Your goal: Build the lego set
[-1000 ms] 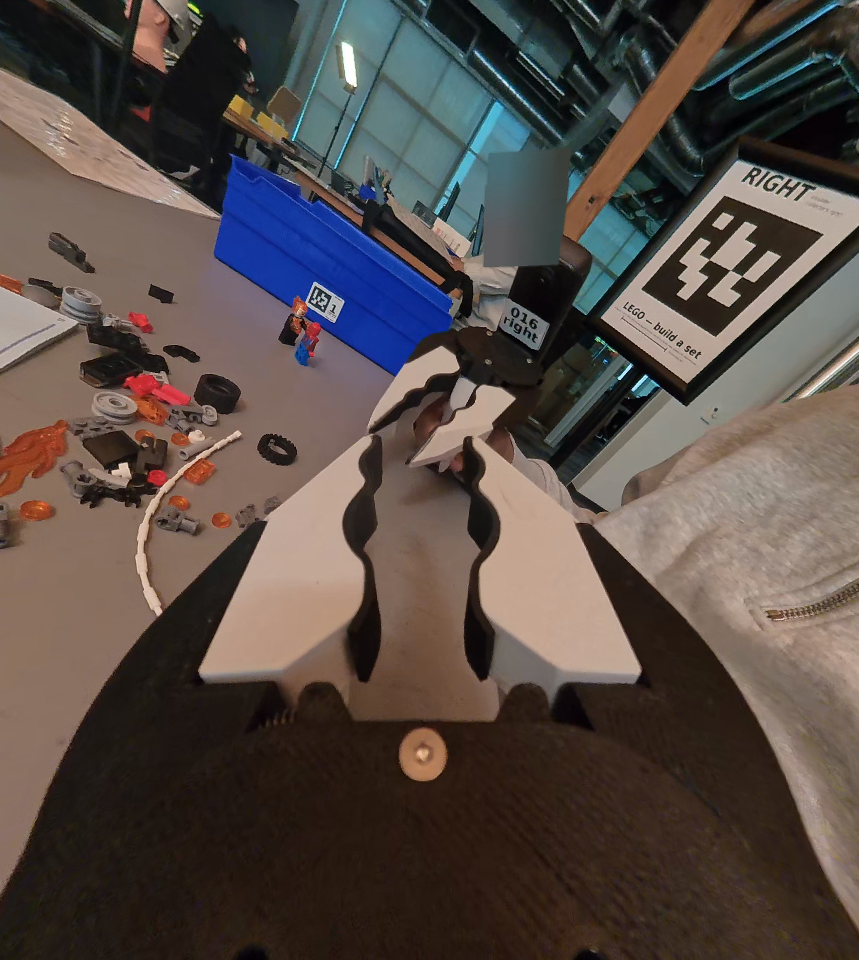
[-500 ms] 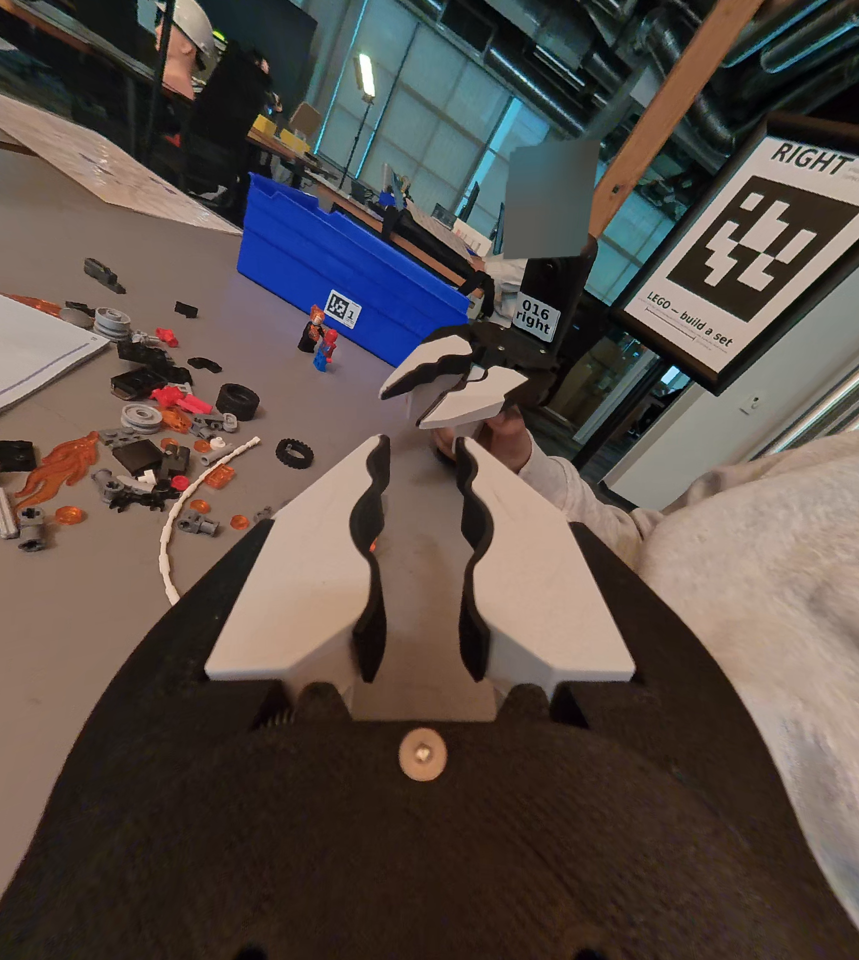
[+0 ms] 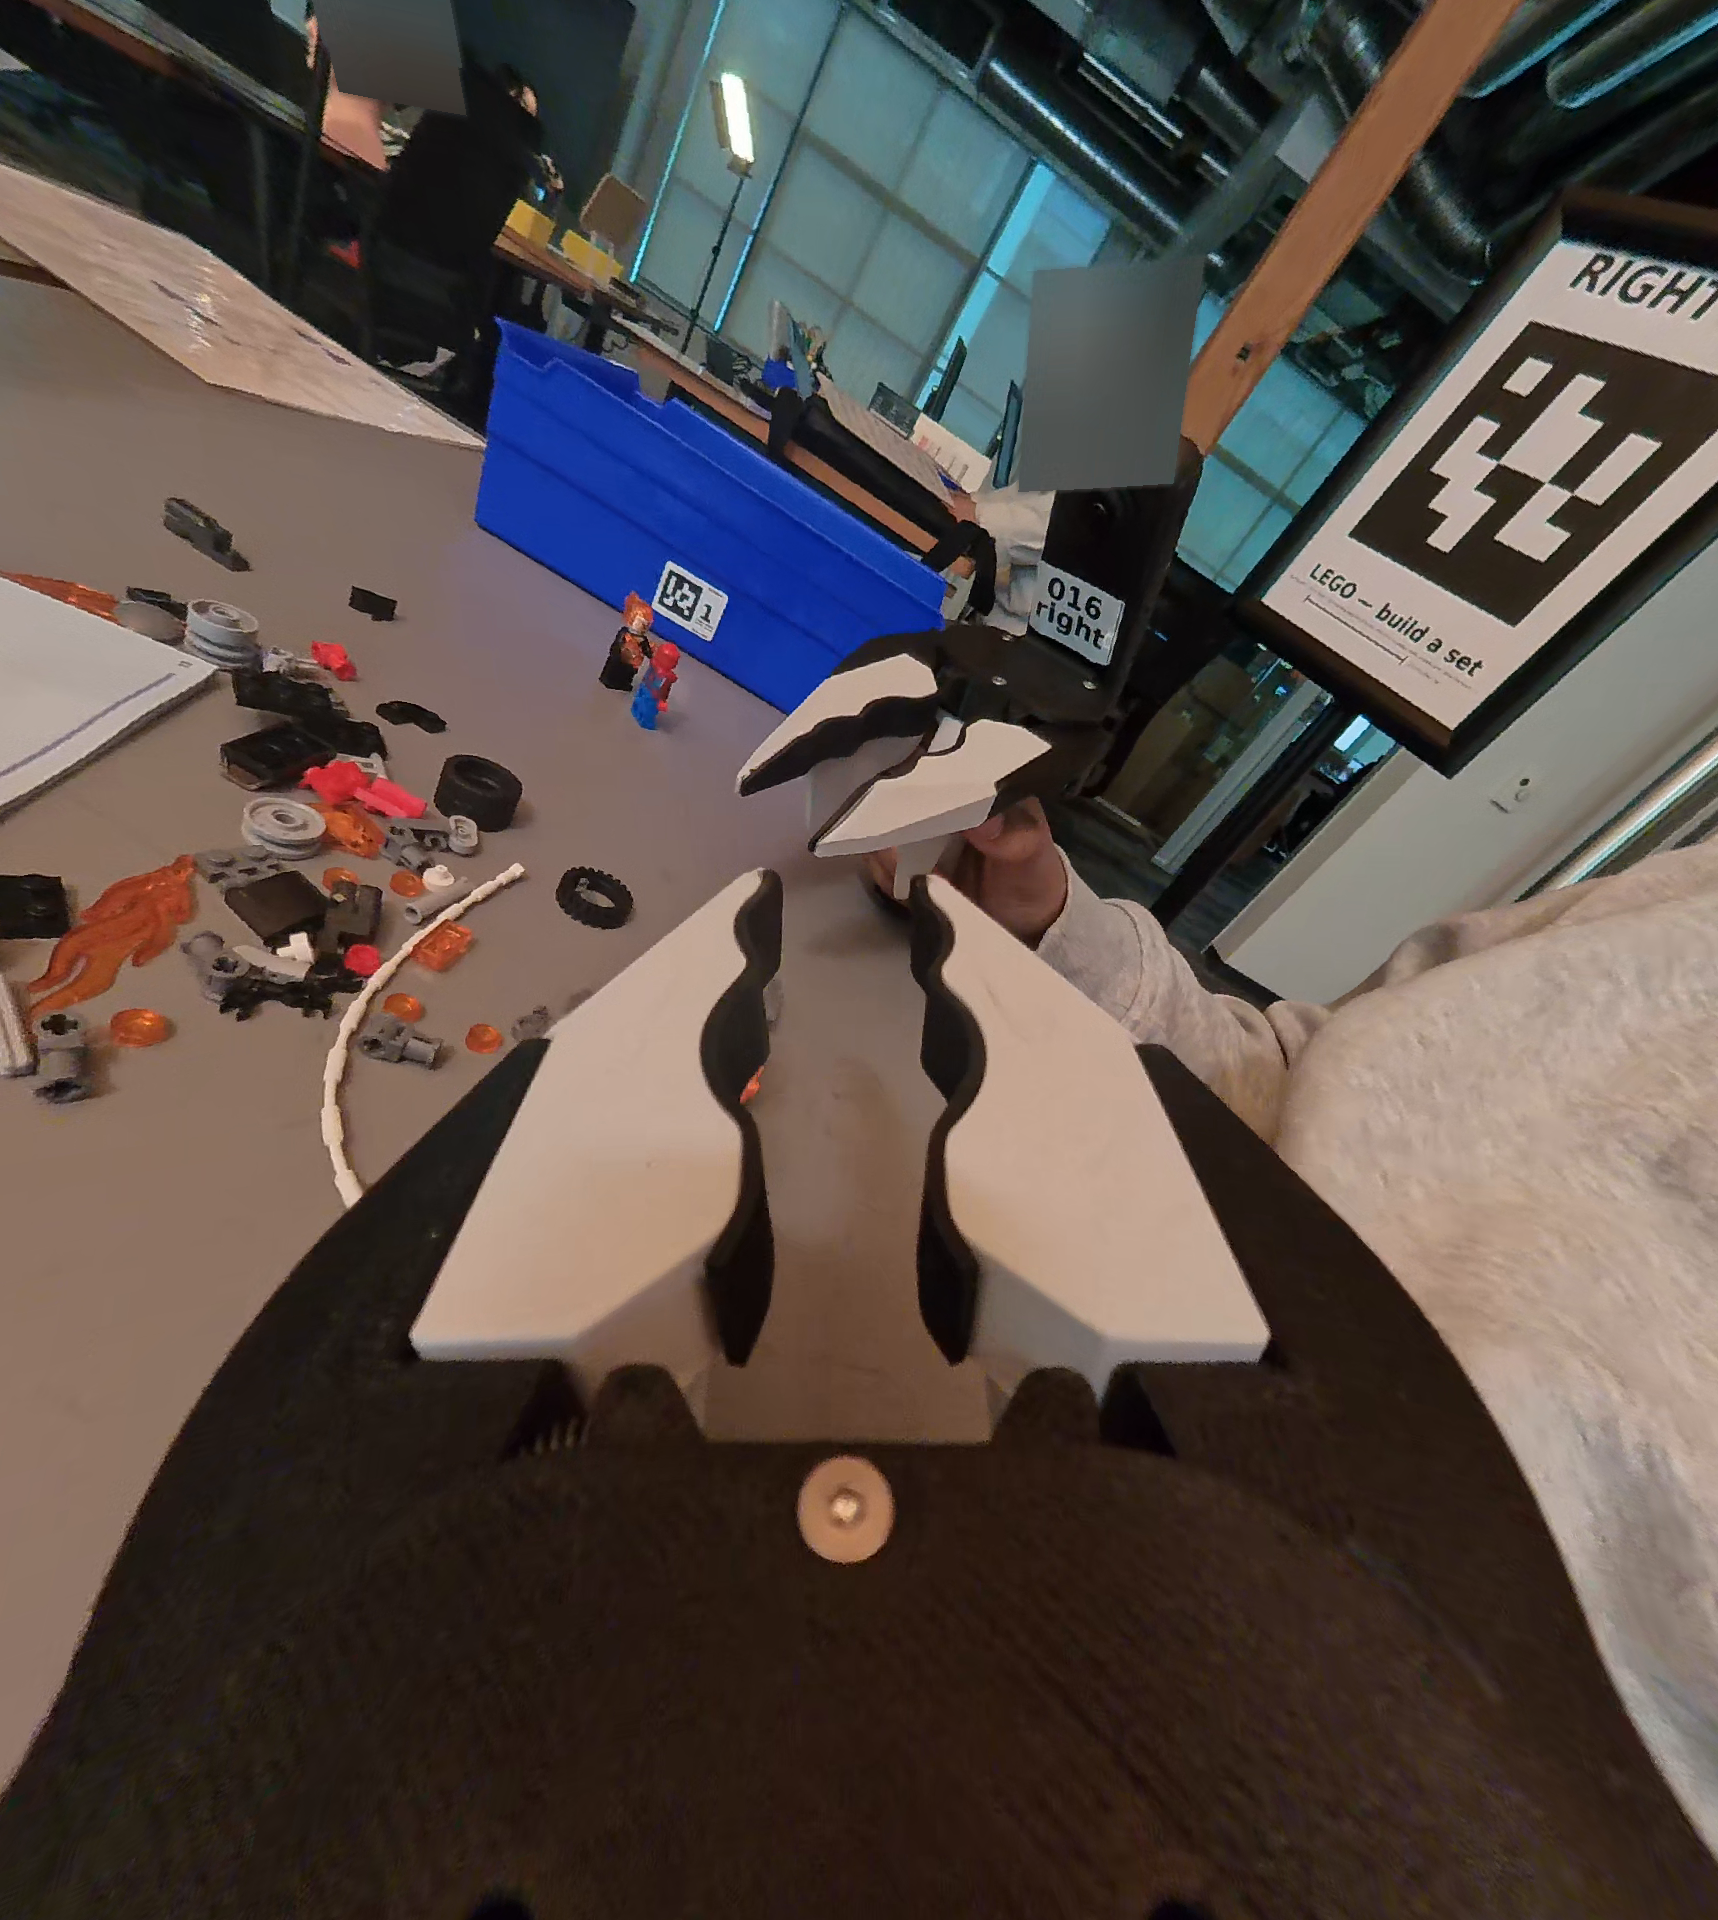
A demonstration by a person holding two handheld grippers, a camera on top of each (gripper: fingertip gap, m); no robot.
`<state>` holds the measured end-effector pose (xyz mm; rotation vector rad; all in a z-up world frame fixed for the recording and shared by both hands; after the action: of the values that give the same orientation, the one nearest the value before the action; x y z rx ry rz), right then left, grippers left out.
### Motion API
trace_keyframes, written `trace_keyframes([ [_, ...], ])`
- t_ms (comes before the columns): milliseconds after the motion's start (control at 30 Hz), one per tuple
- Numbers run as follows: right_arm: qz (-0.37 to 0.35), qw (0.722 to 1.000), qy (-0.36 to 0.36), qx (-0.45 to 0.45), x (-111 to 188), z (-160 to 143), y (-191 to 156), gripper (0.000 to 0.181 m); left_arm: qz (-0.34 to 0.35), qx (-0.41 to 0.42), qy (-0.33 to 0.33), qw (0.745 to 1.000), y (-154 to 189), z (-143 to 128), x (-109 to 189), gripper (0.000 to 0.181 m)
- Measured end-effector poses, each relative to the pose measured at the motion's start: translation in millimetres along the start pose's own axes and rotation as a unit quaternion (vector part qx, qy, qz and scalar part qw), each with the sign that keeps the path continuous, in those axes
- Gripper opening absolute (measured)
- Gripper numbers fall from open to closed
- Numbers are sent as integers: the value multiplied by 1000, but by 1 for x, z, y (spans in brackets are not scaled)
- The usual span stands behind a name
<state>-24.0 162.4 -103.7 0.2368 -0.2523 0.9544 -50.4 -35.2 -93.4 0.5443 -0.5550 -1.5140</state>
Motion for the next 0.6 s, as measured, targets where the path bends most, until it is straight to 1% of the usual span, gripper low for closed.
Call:
trace_keyframes([
  [133,-3,1000,3,0,1,0,1,26,14,-13,2,1000,0,0,1,23],
  [300,-5,1000,7,-3,2,1,2,26,89,-50,41,994,-9,10,12,30],
  [433,-5,1000,8,-5,2,1,3,26,98,-45,76,991,-12,16,22,30],
  [600,-7,1000,7,-9,1,1,6,26,96,-36,80,992,-13,18,22,31],
])
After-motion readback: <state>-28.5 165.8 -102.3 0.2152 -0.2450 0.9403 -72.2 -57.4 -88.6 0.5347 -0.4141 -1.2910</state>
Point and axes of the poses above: each gripper's, where its closed fingertips meet, x back along the fingers, z out of its top, y = z × x across the jaws, the point moved 7 cm from there along x, back along the fingers, and after that the axes turned 10 degrees about x, right-handed, at the moved point
